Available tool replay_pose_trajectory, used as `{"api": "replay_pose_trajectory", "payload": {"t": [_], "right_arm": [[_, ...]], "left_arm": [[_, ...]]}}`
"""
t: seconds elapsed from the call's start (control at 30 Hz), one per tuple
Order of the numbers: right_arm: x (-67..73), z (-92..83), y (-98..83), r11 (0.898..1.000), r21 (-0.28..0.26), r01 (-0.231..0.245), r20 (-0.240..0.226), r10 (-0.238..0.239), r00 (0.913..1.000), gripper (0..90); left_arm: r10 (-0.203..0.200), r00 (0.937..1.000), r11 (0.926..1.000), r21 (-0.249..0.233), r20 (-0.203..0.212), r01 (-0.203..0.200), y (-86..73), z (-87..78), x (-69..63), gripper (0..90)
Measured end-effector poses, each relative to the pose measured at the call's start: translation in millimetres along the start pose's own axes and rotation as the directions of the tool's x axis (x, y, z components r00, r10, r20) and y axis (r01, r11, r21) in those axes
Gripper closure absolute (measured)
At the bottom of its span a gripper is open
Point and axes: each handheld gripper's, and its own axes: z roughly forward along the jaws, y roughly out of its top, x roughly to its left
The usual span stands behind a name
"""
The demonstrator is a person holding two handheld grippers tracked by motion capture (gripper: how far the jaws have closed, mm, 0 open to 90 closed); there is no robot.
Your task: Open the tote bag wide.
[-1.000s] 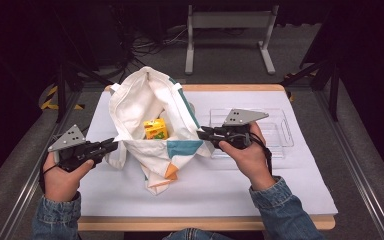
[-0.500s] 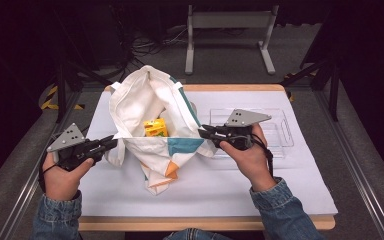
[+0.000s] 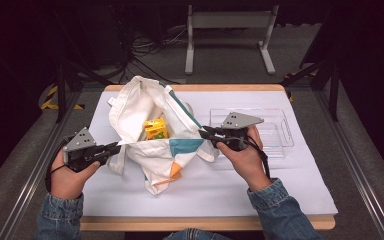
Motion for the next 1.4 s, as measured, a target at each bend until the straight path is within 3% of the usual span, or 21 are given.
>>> {"api": "replay_pose_trajectory", "payload": {"t": [0.67, 0.9, 1.4], "right_arm": [[5.9, 12.6, -27.4, 0.994, 0.1, -0.031, 0.046, 0.027, 0.9986, 79.7], [7.6, 16.6, -39.0, 0.99, 0.129, -0.049, 0.032, 0.045, 0.9985, 79.5], [11.2, 31.6, -65.1, 0.972, 0.221, -0.076, 0.004, 0.077, 0.9971, 79.5]], "left_arm": [[-0.028, 0.9988, 0.9942, 0.105, 0.041, 0.023, -20.6, 18.7, 0.9, 84.7], [-0.033, 0.9975, 0.9931, 0.114, 0.062, 0.026, -23.5, 21.0, 5.7, 84.6], [-0.078, 0.9924, 0.9799, 0.191, 0.095, 0.059, -36.0, 36.7, 11.8, 84.7]]}}
